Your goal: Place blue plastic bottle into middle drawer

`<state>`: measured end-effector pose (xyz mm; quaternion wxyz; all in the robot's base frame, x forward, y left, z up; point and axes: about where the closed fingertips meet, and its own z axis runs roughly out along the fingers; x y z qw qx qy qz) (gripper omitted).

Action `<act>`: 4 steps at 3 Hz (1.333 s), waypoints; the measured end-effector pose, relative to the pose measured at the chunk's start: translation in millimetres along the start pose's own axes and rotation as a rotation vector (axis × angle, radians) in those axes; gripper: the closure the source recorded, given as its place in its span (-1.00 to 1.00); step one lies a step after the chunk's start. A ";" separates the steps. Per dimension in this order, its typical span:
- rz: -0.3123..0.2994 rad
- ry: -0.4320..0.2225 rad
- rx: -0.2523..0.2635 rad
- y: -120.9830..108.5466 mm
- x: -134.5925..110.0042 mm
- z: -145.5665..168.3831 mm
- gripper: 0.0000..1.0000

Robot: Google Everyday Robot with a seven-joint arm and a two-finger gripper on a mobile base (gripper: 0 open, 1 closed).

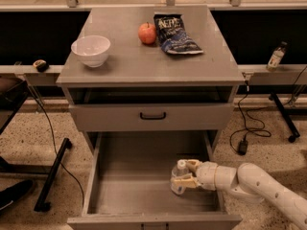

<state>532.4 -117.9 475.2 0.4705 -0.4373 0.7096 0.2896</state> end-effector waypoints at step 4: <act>-0.089 -0.025 0.108 -1.8 -17.2 -66.0 -1.00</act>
Offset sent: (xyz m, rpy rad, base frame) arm -0.0052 -0.0170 0.0182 0.0007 -0.0402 -0.0100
